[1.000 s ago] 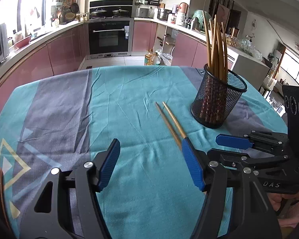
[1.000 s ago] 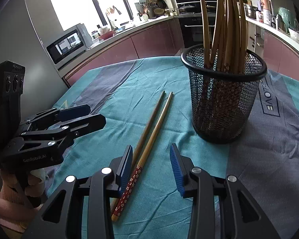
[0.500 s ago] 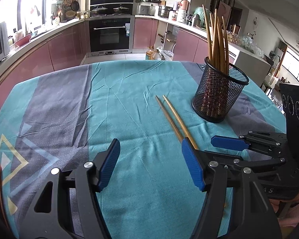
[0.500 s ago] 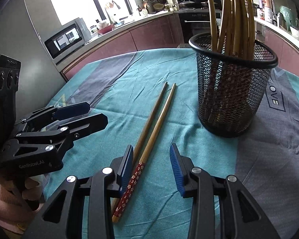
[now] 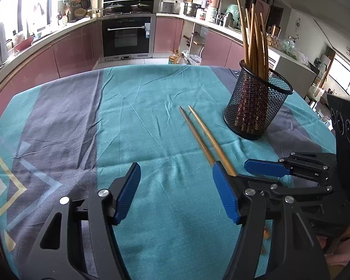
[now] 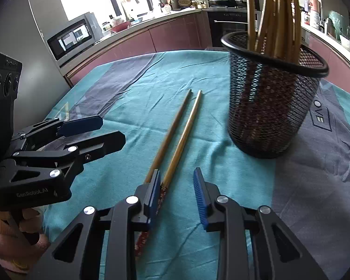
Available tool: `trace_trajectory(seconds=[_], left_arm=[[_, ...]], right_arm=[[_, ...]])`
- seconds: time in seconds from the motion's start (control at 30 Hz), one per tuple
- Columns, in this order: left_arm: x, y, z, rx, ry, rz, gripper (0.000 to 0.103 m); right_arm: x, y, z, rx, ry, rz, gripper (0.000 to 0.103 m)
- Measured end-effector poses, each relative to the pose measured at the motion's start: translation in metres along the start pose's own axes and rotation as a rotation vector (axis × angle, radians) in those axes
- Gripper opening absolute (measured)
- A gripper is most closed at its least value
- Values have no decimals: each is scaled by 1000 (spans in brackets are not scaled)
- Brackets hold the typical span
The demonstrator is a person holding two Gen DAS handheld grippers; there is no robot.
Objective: Organize utensils
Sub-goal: 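Withdraw both grippers from the cup back over the last two chopsticks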
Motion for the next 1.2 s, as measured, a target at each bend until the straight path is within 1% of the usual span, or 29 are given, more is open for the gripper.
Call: trace_trajectory(seconds=[0.17,0.23,0.5,0.67,0.77,0.8,0.87,0.93,1.0,1.1,1.2], left_arm=[[-5,1,8,18,-7,16,62],[-9,2,11,26,-13,26,62],[-20,11,29,65,-22,54,58],[-29,15,43,100,-15,76,52],[-30,16,46,102,-4,83,48],[-30,15,46,103,-6,83,47],[-28,15,45,104,-13,81,42],[-25,14,44,106,-20,76,41],[-24,15,43,108,-20,70,40],[-21,18,45,112,-18,63,43],[-18,22,47,115,-12,58,41]], right_arm=[[-9,-2,-4,6,11,26,25],[-11,-3,-6,5,-2,24,25],[-13,1,-4,9,-8,16,25],[-17,2,-6,11,-12,14,25],[-19,3,-6,11,-21,15,25],[-20,3,-6,11,-21,15,25],[-21,5,-6,12,-24,14,25],[-21,7,-4,13,-31,7,25],[-20,9,-1,14,-38,4,24],[-18,15,3,9,-60,-10,23],[-18,22,7,6,-65,-12,23]])
Point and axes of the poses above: each gripper's, at about its wrist camera, not at the fingertips, and z roughly the way its jaws point, x to its left, y to its top, the point moved 3 cm from there along z, roughly the way its jaws point, and after that the axes turned 10 degrees about x, right-handed, at the moved point
